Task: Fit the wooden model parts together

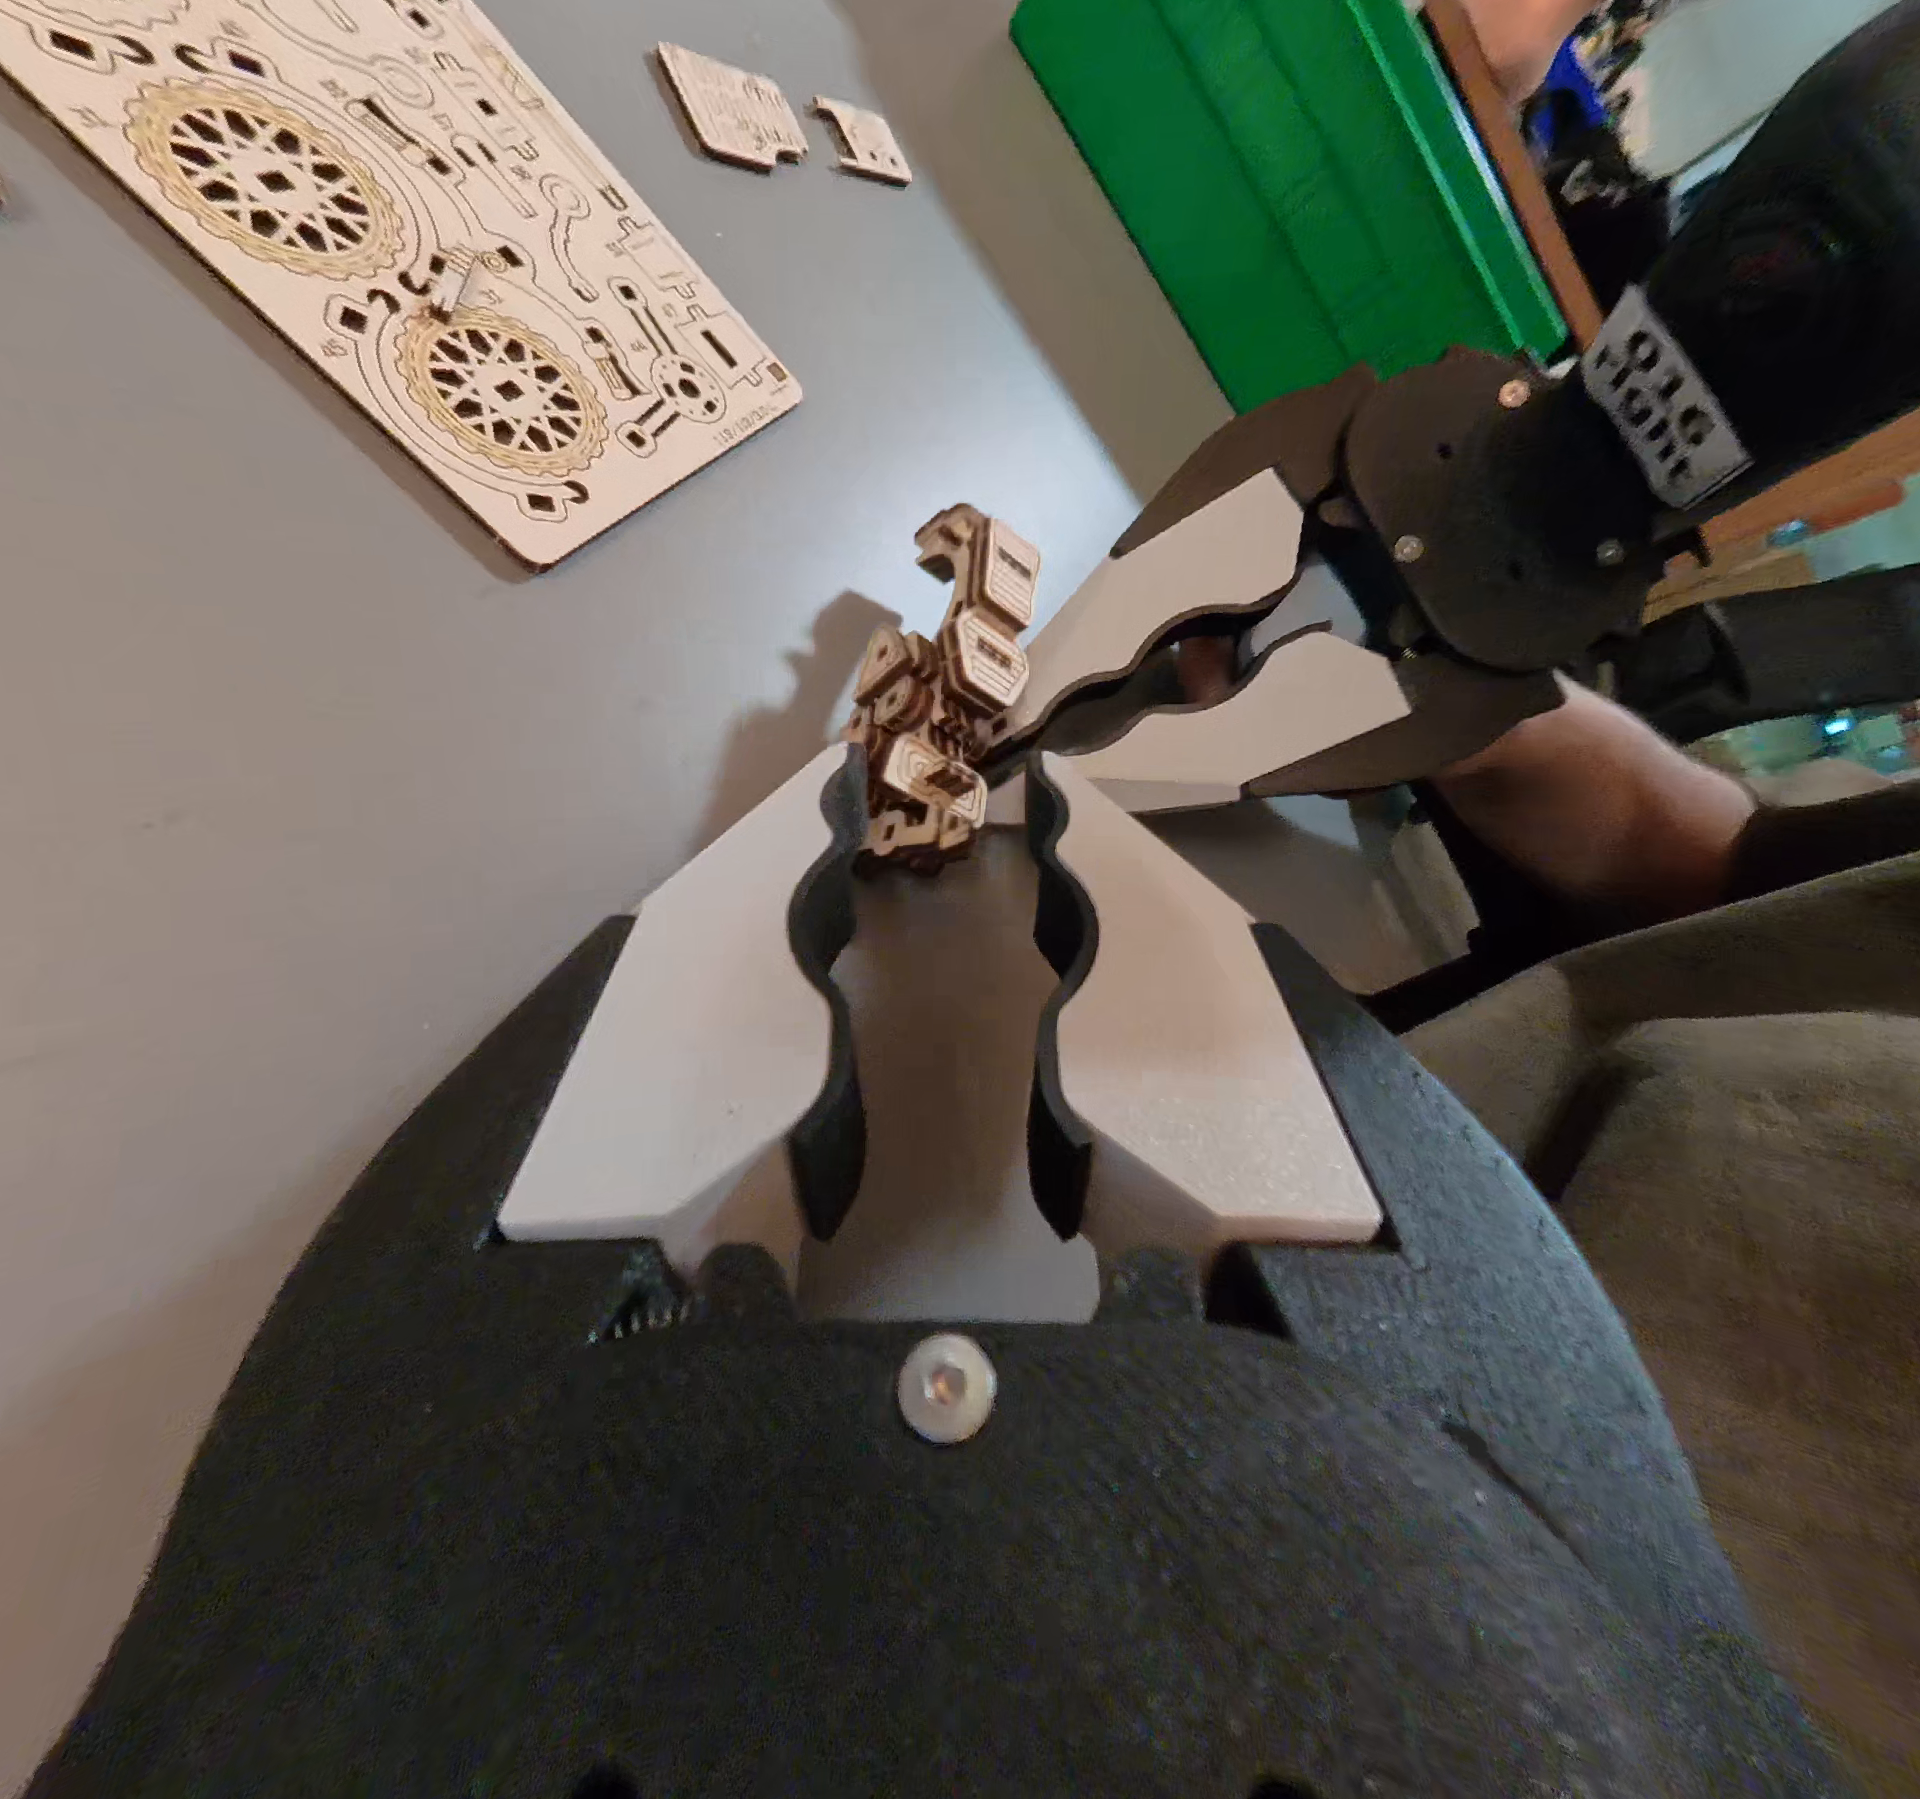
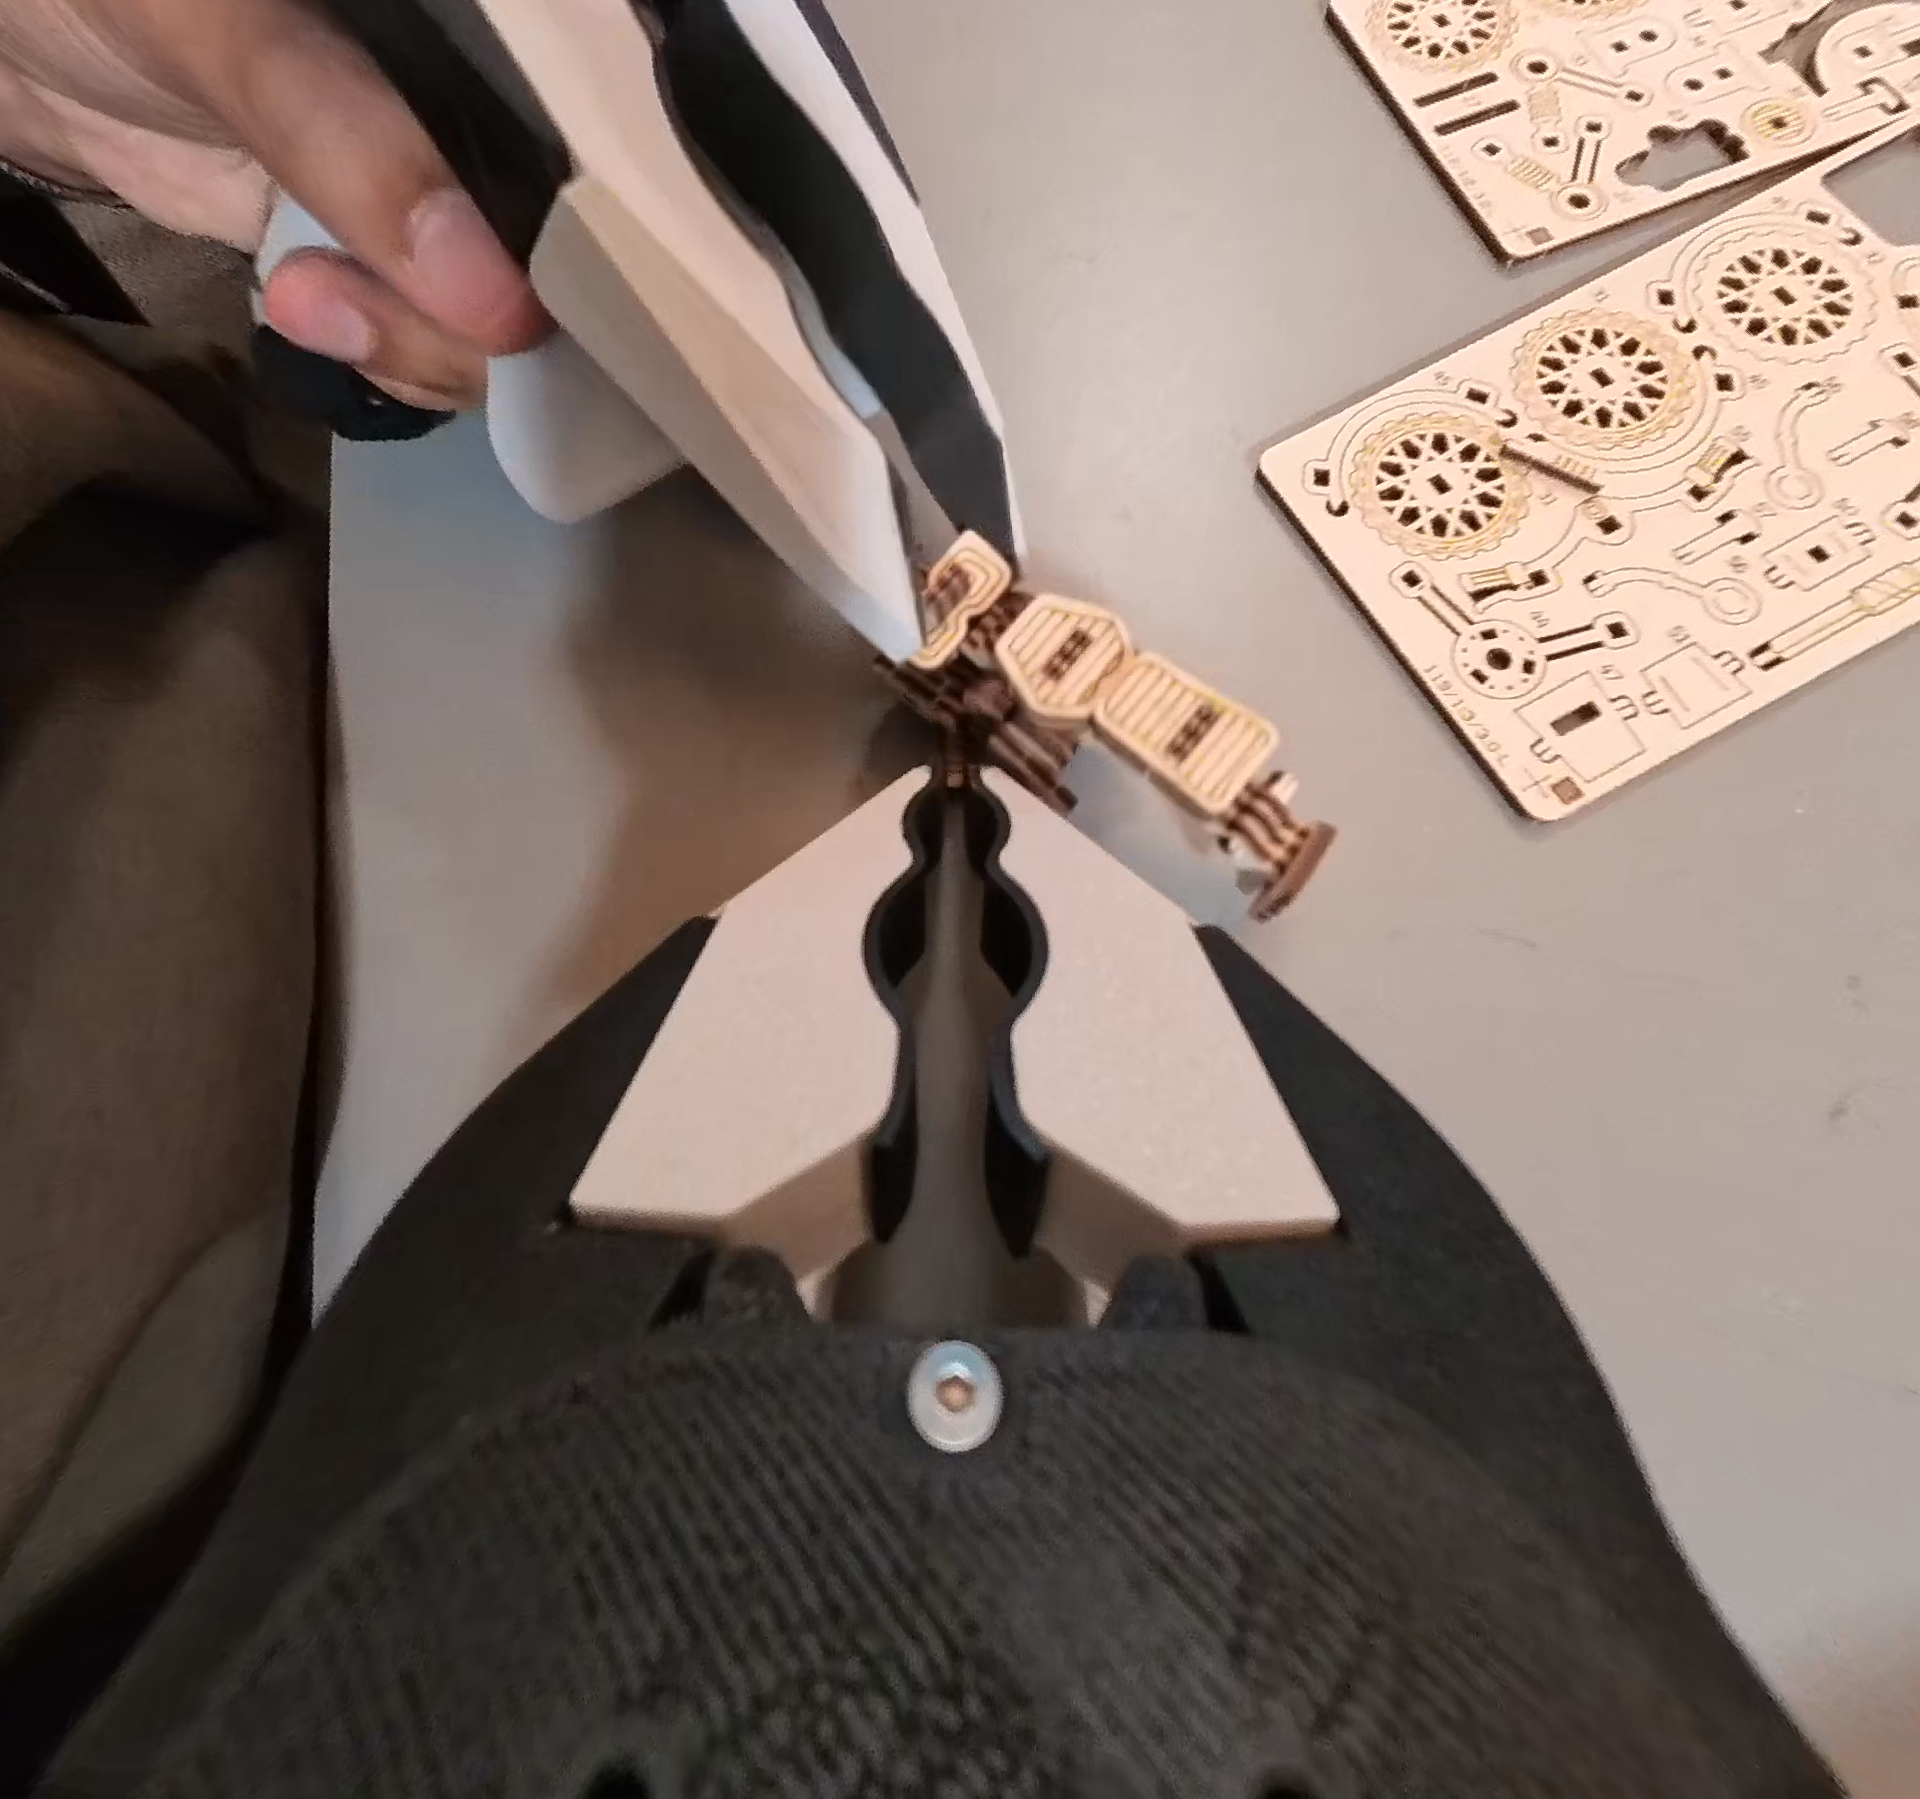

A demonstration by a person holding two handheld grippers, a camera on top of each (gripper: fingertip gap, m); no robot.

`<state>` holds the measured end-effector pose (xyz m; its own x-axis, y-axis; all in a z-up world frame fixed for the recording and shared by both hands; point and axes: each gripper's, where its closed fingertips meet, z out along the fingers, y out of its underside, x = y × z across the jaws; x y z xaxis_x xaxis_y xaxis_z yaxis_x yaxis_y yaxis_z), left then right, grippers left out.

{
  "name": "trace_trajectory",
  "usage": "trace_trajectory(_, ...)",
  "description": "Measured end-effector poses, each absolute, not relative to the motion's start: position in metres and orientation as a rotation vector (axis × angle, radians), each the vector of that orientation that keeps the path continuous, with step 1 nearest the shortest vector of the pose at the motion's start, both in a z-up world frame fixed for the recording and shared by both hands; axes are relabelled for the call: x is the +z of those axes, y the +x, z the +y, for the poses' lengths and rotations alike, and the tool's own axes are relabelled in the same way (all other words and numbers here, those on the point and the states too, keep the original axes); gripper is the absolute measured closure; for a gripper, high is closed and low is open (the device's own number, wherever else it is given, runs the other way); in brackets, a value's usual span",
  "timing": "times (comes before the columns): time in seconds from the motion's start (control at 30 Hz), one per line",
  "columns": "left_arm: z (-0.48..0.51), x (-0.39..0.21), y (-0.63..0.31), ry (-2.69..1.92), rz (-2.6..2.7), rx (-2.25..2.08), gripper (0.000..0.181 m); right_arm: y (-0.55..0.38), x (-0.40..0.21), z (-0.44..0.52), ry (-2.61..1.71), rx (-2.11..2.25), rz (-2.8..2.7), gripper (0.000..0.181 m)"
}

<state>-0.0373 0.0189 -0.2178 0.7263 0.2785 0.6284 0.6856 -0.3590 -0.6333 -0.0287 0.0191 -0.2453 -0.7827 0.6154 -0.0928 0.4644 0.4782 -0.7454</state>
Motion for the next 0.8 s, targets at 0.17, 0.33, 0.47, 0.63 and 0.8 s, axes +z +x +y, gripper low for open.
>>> trace_trajectory(0.17, 0.018, -0.219, -0.041, -2.005, -0.663, -0.343, 0.142, -0.028, -0.245, 0.020, -0.949, 1.196, -2.535, 0.180)
trace_trajectory(0.33, 0.017, -0.233, -0.040, -2.161, -0.508, -0.108, 0.122, -0.028, -0.244, 0.020, -0.966, 1.225, -2.533, 0.181)
trace_trajectory(0.47, 0.021, -0.238, -0.035, -2.242, -0.372, 0.020, 0.117, -0.027, -0.243, 0.021, -0.972, 1.234, -2.534, 0.181)
trace_trajectory(0.63, 0.019, -0.246, -0.042, -2.317, -0.283, 0.115, 0.126, -0.025, -0.242, 0.023, -0.965, 1.231, -2.538, 0.181)
trace_trajectory(0.8, 0.018, -0.247, -0.040, -2.329, -0.206, 0.076, 0.140, -0.024, -0.240, 0.027, -0.975, 1.237, -2.535, 0.181)
